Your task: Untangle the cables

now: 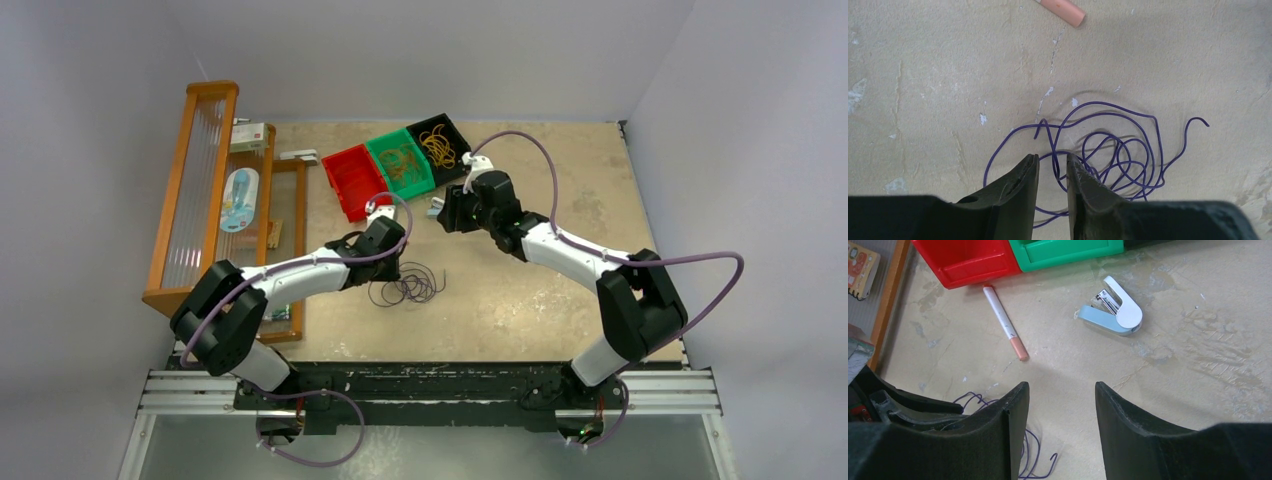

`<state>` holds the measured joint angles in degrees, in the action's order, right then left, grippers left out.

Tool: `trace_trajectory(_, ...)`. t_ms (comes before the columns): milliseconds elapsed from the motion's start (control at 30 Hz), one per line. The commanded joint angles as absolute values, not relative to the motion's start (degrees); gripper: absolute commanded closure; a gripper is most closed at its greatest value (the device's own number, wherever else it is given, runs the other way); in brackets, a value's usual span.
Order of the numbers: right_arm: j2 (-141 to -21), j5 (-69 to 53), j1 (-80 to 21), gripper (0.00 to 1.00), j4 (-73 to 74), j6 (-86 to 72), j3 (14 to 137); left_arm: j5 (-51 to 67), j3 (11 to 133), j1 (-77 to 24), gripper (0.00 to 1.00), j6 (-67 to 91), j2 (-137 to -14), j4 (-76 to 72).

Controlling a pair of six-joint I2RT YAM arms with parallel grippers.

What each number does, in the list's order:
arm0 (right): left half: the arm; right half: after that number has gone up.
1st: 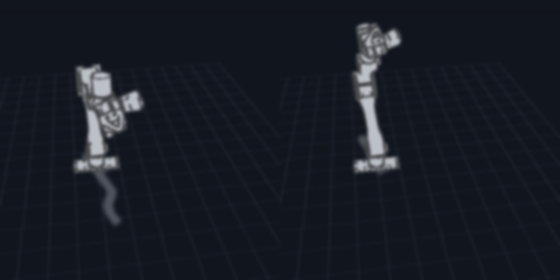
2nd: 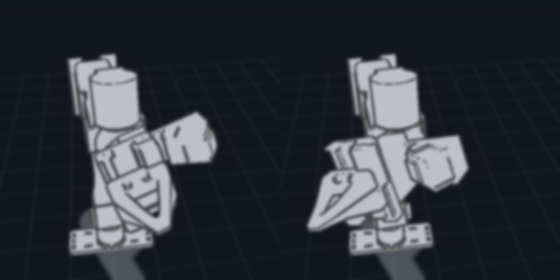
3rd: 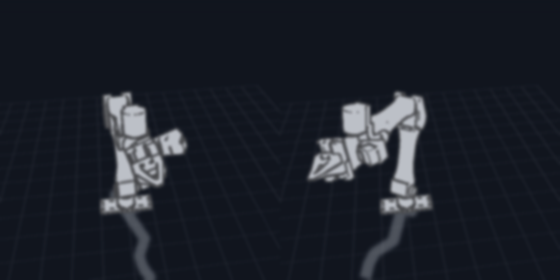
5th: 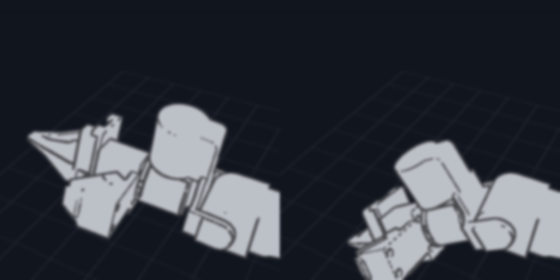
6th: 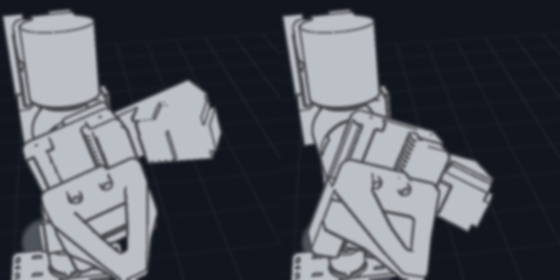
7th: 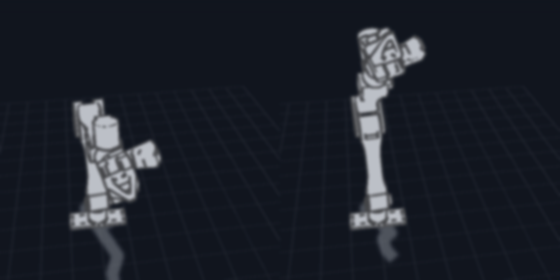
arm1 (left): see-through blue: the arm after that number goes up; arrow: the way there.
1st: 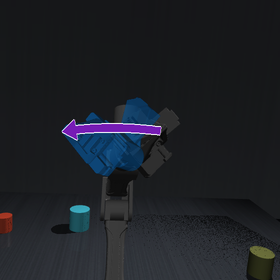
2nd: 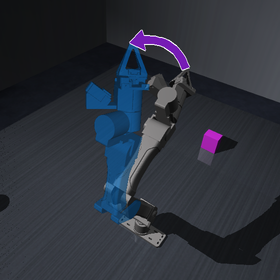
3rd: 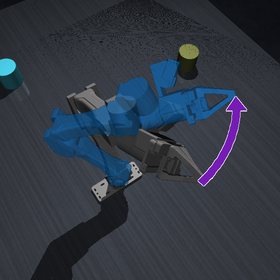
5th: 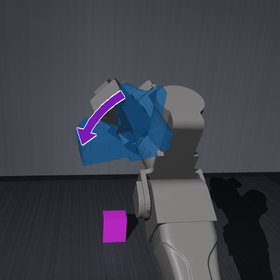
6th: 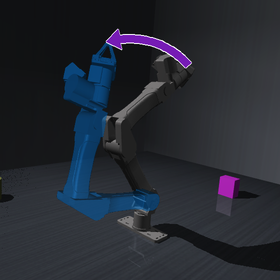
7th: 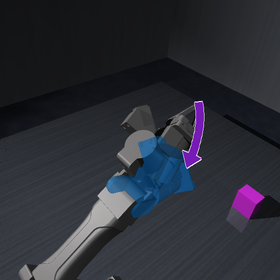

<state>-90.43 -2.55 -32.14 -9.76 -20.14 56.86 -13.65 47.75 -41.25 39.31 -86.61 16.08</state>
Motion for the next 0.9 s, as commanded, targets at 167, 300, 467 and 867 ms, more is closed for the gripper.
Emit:
trace_trajectory(167,-87.01,-1.79,-32.12,0.47,-11.91,-20.92,56.22,-14.77,50.48,-41.03,0.81,37.25,-88.4,12.3)
trace_trajectory(300,-85.92,-1.36,-32.1,0.47,-12.61,-20.9,55.9,-15.95,52.16,-41.0,0.93,36.05,-88.92,13.12)
trace_trajectory(467,-82.29,-1.4,-32.16,0.41,-17.51,-20.96,51.2,-18.0,55.65,-40.98,1.0,32.76,-86.26,16.2)
trace_trajectory(867,-75.16,-13.58,-32.13,0.24,-46.5,-19.38,35.19,-16.58,65.41,-41.0,1.0,22.38,-75.68,19.91)
